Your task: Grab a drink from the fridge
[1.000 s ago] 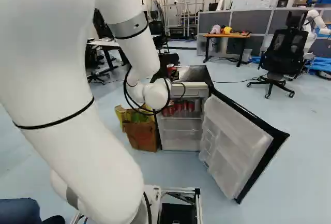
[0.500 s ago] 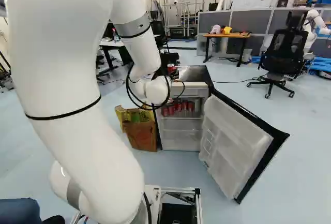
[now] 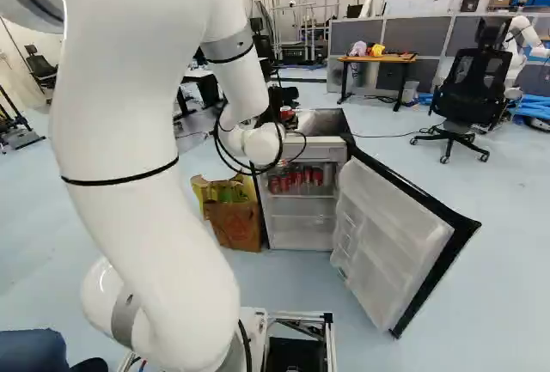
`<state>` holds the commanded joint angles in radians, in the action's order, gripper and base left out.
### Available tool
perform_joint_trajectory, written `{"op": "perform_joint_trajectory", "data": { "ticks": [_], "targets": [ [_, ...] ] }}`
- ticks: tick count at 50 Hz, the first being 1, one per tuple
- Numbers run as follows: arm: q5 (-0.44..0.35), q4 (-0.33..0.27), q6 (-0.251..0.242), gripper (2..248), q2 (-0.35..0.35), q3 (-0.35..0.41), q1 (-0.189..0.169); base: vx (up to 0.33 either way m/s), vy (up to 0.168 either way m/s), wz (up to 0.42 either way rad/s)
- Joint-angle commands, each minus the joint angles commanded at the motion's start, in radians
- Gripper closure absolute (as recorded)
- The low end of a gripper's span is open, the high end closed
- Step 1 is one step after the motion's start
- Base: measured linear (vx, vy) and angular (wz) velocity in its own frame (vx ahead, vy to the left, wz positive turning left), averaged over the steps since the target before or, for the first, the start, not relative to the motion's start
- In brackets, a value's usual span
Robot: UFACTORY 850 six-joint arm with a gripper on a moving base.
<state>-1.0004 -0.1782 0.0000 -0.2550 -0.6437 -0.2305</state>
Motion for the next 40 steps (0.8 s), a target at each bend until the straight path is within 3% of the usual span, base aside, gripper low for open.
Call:
{"op": "perform_joint_trajectory", "data": {
  "ticks": [40],
  "targets": [
    [0.081,0.096,0.0,158,-0.119,-0.143,0.038,0.0,0.0,0.0]
  ]
}}
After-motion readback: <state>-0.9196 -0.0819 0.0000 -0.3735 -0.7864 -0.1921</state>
